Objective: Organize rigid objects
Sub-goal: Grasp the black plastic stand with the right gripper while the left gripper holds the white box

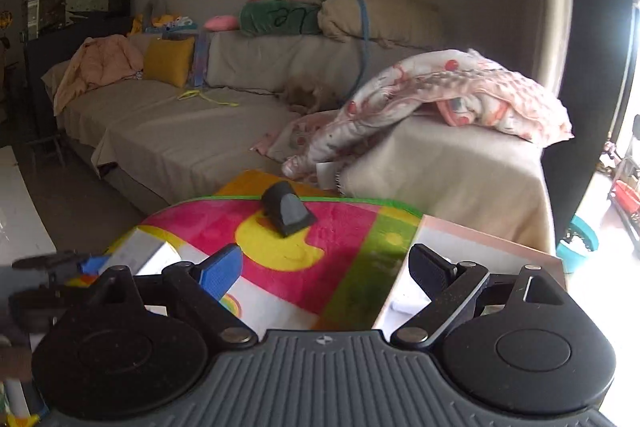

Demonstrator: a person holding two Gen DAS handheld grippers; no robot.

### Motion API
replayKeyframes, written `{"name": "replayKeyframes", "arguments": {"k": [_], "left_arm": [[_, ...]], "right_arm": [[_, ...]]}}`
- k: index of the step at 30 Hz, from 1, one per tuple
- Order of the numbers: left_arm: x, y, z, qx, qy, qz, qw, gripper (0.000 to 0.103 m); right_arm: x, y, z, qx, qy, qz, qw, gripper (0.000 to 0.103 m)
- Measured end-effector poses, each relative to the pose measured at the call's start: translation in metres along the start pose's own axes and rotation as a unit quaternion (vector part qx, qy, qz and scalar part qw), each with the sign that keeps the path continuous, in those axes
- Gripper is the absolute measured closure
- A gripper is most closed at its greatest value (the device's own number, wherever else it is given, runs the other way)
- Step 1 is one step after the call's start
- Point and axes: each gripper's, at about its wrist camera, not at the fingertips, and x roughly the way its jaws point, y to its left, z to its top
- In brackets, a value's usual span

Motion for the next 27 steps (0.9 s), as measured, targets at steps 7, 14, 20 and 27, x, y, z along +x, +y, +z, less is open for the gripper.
{"name": "replayKeyframes", "arguments": {"k": [7, 14, 20, 27], "left_arm": [[-0.006, 0.022, -0.006, -0.056, -0.01, -0.001, 0.9984, 0.029], [-0.006, 0.029, -0.008, -0.081, -0.003, -0.025, 0.9964, 0.029], [-0.002, 0.037, -0.009, -0.103, 0.006, -0.034, 0.9941, 0.029], [-0.002, 0.034, -0.009, -0.093, 0.004, -0.032, 0.9951, 0.029]], "right_arm": [[0.114, 0.045, 0.036, -0.095, 0.064, 0.009, 0.993, 0.012], [0.209, 0.077, 0.04, -0.166, 0.098, -0.031, 0.981, 0.021], [0.256, 0.079, 0.043, -0.13, 0.135, -0.03, 0.982, 0.051], [0.213, 0.071, 0.04, -0.103, 0.123, -0.021, 0.987, 0.057]]}}
